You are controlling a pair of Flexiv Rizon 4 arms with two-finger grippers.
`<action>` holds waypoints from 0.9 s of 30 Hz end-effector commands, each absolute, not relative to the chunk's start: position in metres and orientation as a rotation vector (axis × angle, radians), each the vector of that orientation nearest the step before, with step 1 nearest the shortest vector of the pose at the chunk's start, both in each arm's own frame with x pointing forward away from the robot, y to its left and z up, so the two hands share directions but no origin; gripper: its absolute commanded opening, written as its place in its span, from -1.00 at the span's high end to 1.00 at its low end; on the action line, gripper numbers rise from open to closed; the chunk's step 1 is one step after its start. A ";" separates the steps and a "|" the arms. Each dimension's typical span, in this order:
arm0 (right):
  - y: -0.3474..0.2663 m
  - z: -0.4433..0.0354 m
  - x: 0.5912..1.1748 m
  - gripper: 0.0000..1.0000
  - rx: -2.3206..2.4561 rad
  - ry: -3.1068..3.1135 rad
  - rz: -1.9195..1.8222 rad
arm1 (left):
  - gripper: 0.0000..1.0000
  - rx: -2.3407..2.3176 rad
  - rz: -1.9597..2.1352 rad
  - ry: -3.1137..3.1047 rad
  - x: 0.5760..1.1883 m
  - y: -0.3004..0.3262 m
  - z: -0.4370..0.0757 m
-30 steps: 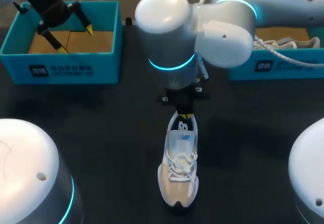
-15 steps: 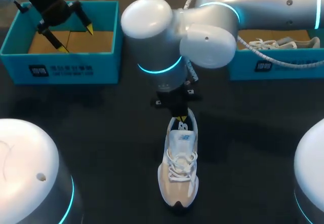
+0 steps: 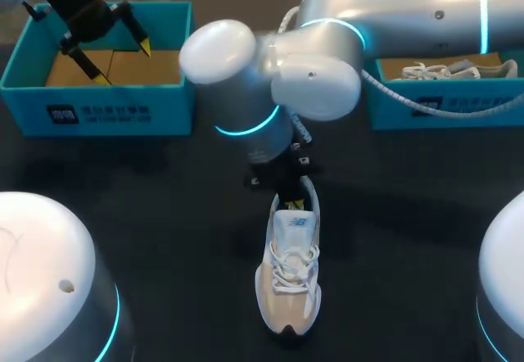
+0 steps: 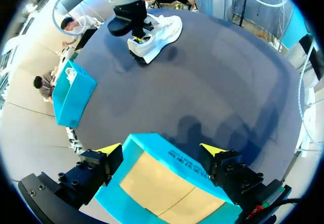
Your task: Take the shoe out of the shoebox, open the shoe tongue, remove and reinsert the insole, then place the shoe into the shoebox
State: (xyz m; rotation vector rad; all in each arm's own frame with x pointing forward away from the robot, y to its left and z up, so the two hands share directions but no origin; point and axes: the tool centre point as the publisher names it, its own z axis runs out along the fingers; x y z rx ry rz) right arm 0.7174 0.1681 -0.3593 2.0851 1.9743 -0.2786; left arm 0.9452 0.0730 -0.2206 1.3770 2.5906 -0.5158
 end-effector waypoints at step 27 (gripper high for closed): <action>0.161 -0.394 0.706 1.00 2.107 1.742 -0.607 | -1.00 1.380 -0.514 2.591 0.946 0.073 -0.221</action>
